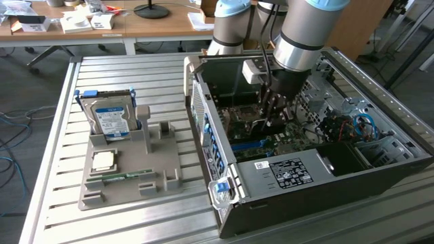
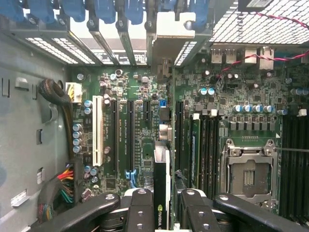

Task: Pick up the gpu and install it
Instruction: 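Insert the gpu into the slot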

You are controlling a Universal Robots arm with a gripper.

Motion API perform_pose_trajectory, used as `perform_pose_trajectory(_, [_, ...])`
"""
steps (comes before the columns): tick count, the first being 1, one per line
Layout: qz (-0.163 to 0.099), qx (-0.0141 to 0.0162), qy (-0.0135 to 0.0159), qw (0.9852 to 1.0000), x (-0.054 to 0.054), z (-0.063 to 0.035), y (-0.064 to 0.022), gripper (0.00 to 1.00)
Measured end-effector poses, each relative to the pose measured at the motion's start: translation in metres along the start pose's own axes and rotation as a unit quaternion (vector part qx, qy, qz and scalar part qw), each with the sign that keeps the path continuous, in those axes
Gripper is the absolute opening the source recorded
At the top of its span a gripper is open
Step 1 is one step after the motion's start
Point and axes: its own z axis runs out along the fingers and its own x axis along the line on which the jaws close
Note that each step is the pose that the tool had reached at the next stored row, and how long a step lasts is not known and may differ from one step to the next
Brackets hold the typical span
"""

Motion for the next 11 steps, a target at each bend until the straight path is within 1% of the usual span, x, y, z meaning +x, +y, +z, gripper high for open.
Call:
perform_pose_trajectory(5, [0.0,0.0002,0.0,1.0,0.0,0.0001,0.0034,0.27])
perform_pose_trajectory(11, [0.0,0.0002,0.0,1.0,0.0001,0.0002,0.0051,0.27])
